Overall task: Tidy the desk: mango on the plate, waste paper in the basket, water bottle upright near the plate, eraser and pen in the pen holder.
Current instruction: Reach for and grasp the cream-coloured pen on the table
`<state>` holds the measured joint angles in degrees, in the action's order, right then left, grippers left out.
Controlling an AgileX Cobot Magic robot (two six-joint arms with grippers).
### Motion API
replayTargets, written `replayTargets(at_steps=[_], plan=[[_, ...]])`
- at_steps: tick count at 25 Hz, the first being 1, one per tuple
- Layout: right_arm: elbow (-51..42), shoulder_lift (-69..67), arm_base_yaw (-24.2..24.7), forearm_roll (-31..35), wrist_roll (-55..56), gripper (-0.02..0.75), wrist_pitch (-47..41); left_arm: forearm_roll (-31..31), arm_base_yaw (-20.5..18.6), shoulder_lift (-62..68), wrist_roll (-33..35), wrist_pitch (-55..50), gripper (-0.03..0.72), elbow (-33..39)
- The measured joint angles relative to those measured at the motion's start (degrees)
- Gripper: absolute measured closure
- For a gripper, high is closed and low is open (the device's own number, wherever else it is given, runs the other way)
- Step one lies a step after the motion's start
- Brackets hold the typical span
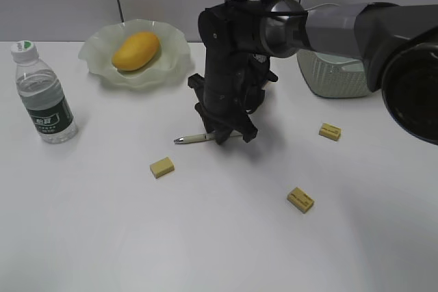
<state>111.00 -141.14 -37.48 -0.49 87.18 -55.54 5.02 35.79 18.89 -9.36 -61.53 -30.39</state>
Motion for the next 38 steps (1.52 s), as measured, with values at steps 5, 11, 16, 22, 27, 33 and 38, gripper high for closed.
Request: replayTargets(at_steps=[5,11,16,22,27,33,38], plan=[[0.0,0.0,0.0,0.05,-2.14,0.459,-1.16,0.0,0.0,0.0,0.0,0.0,0.316,0.0],[0.0,0.0,0.06,-0.06,-1.77,0.36,-2.97,0.0,0.0,0.0,0.0,0.0,0.316,0.0],[0.0,0.0,0.06,-0.36,-1.51,0.351,-3.2,0.0,0.0,0.0,0.0,0.0,0.316,0.0],[0.0,0.0,0.06,-1.54,-1.07,0.391,-3.6,0.0,0.0,0.0,0.0,0.0,0.316,0.0],[0.0,0.0,0.06,-2.42,-3.57,0.556,-2.46,0.0,0.0,0.0,0.0,0.0,0.316,0.0],[0.0,-0.02,0.06,-2.65,-10.26,0.611,-2.99,0.0,0.0,0.0,0.0,0.0,0.316,0.0],[0.0,0.05,0.06,-3.02,-16.46,0.613,-3.76,0.0,0.0,0.0,0.0,0.0,0.316,0.0]])
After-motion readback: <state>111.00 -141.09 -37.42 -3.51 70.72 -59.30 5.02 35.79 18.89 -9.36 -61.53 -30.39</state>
